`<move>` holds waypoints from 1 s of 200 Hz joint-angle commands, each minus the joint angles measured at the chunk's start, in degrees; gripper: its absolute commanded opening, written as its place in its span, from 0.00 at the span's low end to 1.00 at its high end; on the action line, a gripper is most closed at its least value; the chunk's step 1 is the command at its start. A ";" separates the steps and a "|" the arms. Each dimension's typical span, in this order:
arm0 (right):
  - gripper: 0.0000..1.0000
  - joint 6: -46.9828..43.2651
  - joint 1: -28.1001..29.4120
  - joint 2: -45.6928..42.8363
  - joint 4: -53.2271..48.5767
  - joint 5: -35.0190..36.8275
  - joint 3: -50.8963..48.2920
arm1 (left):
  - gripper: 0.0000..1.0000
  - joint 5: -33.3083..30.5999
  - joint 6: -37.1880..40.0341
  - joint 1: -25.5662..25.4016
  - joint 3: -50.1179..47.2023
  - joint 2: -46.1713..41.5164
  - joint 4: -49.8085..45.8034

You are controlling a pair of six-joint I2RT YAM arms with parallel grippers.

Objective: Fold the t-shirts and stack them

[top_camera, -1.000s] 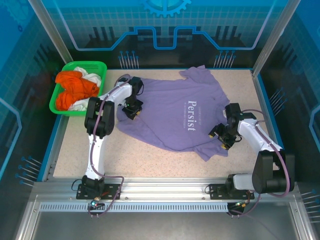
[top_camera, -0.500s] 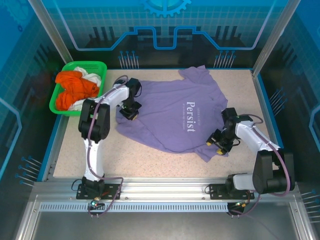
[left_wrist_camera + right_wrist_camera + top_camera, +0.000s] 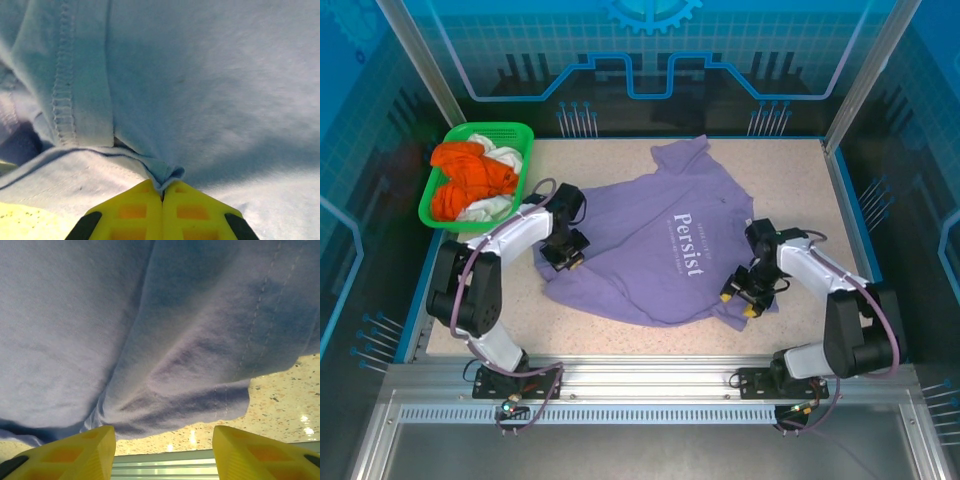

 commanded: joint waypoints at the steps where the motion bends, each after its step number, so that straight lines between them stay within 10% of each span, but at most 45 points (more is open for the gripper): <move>1: 0.57 -1.16 0.23 2.16 -1.36 -0.01 4.76 | 0.05 1.45 3.53 0.59 4.52 2.87 1.50; 75: 0.58 -0.29 -0.19 6.01 0.84 -0.65 10.23 | 0.31 4.85 -2.32 0.78 2.45 5.58 1.75; 200: 0.58 -1.86 -0.31 18.67 3.84 2.05 27.24 | 0.38 5.06 -6.00 0.94 0.98 0.59 -0.36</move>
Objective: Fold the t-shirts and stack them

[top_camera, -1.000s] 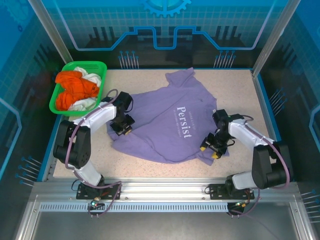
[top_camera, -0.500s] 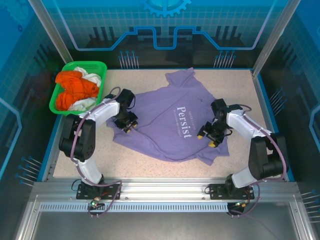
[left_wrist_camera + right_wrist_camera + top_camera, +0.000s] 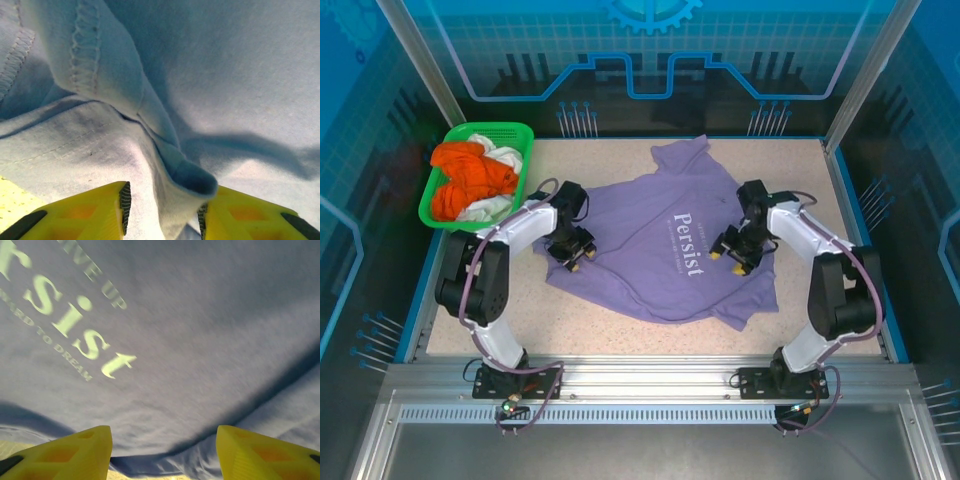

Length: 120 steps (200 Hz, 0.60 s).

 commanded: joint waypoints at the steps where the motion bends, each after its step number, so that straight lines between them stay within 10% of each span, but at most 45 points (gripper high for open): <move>1: 0.58 -0.61 -0.22 5.14 1.65 1.05 7.03 | 0.38 0.20 -1.68 0.46 -0.52 -3.09 -2.71; 84: 0.57 -0.40 0.26 20.35 0.88 0.21 25.46 | 0.26 0.32 -1.77 0.72 -0.59 -3.18 -2.75; 120: 0.57 0.02 0.11 27.62 1.32 0.21 35.51 | 0.06 -0.04 -1.17 0.77 0.15 -2.69 -3.64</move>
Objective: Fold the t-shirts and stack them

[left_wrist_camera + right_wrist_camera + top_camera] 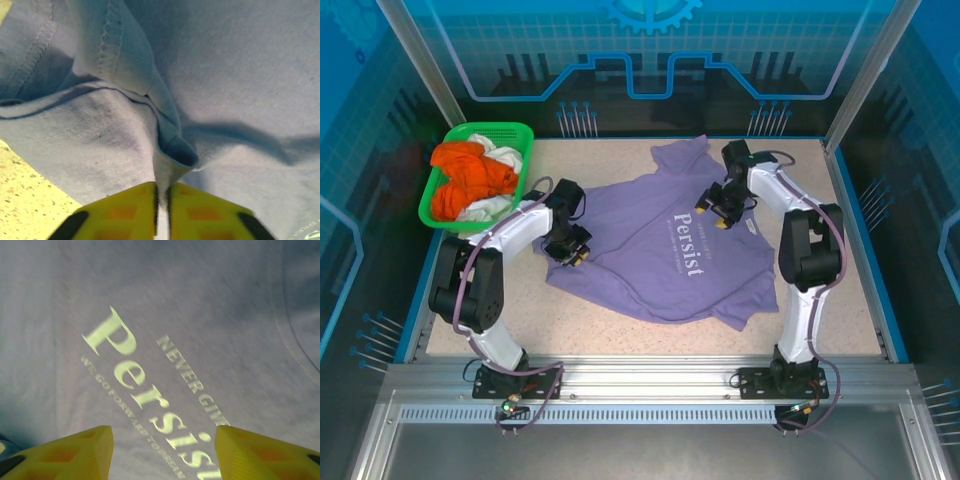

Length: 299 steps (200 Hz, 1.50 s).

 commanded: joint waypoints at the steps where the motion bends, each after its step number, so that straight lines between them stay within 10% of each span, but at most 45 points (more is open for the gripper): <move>1: 0.57 -0.01 0.13 5.07 -0.32 -0.32 7.16 | 0.05 -0.05 -0.11 0.42 0.21 -0.23 -2.43; 113: 0.54 5.35 0.00 39.73 1.53 -3.19 53.79 | 0.00 0.42 -1.54 0.01 -12.14 -18.23 -12.58; 227: 0.55 11.92 -11.87 38.79 2.61 2.15 46.62 | 0.00 1.61 -11.60 -1.66 -24.66 -36.66 -29.85; 299: 0.68 12.23 -15.27 40.79 6.76 -5.81 49.78 | 0.05 -6.45 -6.23 -1.58 -23.31 -24.10 -18.58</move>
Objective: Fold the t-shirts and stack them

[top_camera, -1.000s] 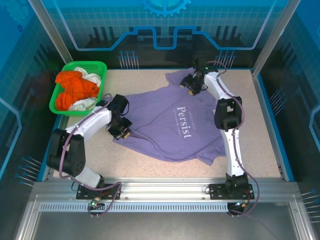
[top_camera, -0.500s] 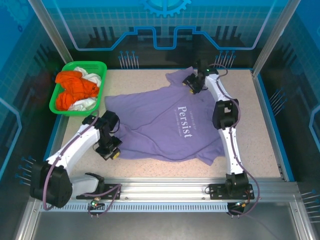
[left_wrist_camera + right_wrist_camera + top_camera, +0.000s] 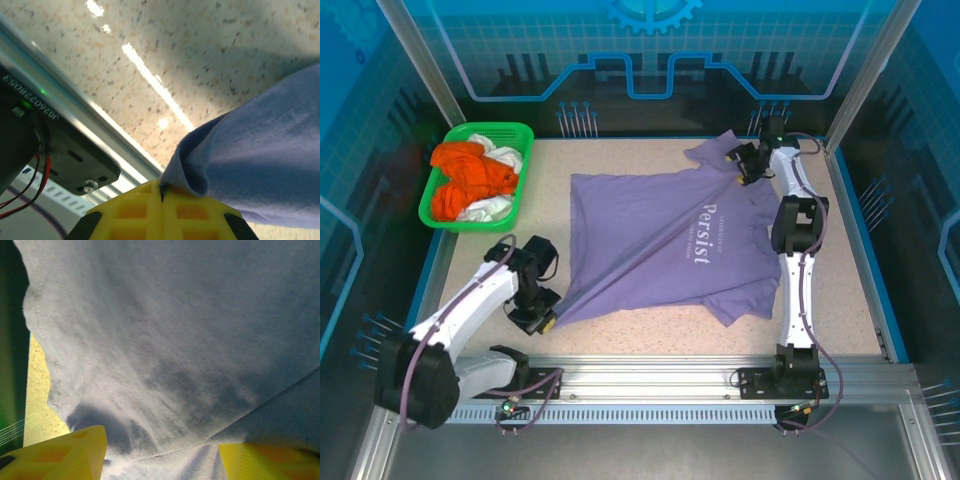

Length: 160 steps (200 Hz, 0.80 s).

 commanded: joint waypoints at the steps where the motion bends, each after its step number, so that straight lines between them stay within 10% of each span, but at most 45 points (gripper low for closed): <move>1: 0.69 -0.33 -0.73 3.43 -0.29 -1.09 1.99 | 0.06 -5.92 2.69 -0.27 1.39 5.25 0.74; 42: 0.83 -4.28 -0.96 0.57 -5.04 -4.33 6.74 | 0.52 -18.11 3.51 -0.27 13.49 6.73 -7.32; 77: 0.81 -10.12 -1.08 -11.82 -10.52 1.13 -5.76 | 0.48 -20.85 10.72 -0.35 28.72 11.64 -4.30; 118: 0.78 -9.33 -0.93 -36.45 2.28 2.47 -45.23 | 0.39 -11.99 21.29 -2.77 49.20 35.35 6.88; 160: 0.76 -11.91 -0.18 -47.02 3.45 2.74 -63.69 | 0.36 -8.17 23.83 -4.44 69.92 57.91 6.74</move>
